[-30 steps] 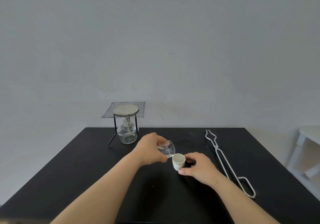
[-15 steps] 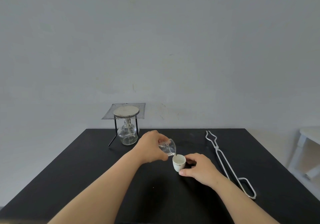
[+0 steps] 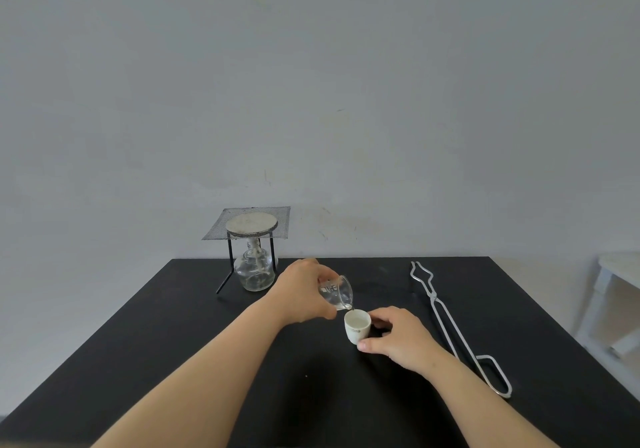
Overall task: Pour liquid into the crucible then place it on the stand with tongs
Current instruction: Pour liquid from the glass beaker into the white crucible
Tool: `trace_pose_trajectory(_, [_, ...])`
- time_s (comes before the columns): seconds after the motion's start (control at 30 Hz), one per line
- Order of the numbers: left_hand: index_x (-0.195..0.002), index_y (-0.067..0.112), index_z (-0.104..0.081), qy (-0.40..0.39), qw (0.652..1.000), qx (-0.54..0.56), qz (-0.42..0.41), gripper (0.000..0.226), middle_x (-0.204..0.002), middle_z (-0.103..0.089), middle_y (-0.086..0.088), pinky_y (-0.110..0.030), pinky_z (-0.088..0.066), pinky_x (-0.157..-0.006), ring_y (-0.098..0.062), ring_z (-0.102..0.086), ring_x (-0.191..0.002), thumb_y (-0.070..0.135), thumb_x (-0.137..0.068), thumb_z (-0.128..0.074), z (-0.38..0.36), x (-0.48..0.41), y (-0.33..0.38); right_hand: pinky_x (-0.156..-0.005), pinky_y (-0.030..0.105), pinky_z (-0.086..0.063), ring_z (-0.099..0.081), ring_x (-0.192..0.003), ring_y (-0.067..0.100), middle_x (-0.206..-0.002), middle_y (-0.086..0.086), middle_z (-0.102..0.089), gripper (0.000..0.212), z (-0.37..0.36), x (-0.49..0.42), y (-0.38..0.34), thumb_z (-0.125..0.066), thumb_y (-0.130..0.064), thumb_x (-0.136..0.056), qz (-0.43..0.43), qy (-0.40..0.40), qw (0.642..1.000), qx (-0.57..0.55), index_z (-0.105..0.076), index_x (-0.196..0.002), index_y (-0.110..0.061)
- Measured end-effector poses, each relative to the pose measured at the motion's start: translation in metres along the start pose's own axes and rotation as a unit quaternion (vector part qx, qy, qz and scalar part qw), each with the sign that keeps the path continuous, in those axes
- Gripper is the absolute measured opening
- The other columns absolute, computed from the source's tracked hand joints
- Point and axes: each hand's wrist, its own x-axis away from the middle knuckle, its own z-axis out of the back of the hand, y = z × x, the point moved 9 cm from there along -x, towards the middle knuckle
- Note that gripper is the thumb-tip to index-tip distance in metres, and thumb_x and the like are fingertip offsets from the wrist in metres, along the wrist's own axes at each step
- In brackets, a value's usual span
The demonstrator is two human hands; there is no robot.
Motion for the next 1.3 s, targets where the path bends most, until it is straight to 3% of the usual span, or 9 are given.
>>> trace_pose_trajectory(0.33, [-0.119, 0.029, -0.066, 0.004, 1.0, -0.01, -0.005, 0.059, -0.1, -0.056, 0.005, -0.03, -0.049, -0.084, -0.014, -0.052, -0.094, 0.026, -0.061, -0.076, 0.0, -0.002, -0.001, -0.089, 0.021, -0.039, -0.053, -0.106, 0.004, -0.114, -0.011, -0.061, 0.049, 0.001, 0.001, -0.003, -0.081, -0.028, -0.071, 0.004, 0.002, 1.0, 0.009, -0.066, -0.118, -0.027])
trace_pose_trajectory(0.5, [-0.119, 0.03, -0.065, 0.001, 1.0, -0.016, -0.006, 0.059, -0.104, -0.056, 0.003, -0.03, -0.048, -0.084, -0.015, -0.051, -0.097, 0.026, -0.062, -0.076, -0.002, -0.002, 0.0, -0.091, 0.023, -0.042, -0.055, -0.105, 0.004, -0.112, -0.012, -0.06, 0.05, 0.001, 0.002, -0.002, -0.081, -0.028, -0.07, -0.001, 0.004, 1.0, 0.008, -0.065, -0.118, -0.027])
trace_pose_trajectory(0.77, [-0.119, 0.031, -0.065, 0.0, 0.999, -0.03, -0.011, 0.06, -0.093, -0.05, 0.008, -0.025, -0.04, -0.073, -0.013, -0.046, -0.091, 0.029, -0.06, -0.075, -0.01, -0.003, -0.002, -0.094, 0.026, -0.045, -0.055, -0.108, 0.005, -0.114, -0.013, -0.06, 0.053, 0.0, 0.001, -0.002, -0.081, -0.029, -0.07, -0.004, 0.0, 1.0, 0.014, -0.064, -0.12, -0.028])
trace_pose_trajectory(1.3, [-0.119, 0.031, -0.065, -0.002, 0.999, -0.032, -0.019, 0.061, -0.097, -0.053, 0.006, -0.028, -0.044, -0.077, -0.014, -0.048, -0.094, 0.027, -0.06, -0.076, -0.012, -0.004, 0.001, -0.095, 0.026, -0.045, -0.056, -0.107, 0.004, -0.112, -0.014, -0.061, 0.052, 0.001, 0.002, -0.001, -0.082, -0.029, -0.068, -0.004, 0.004, 1.0, 0.002, -0.067, -0.118, -0.029])
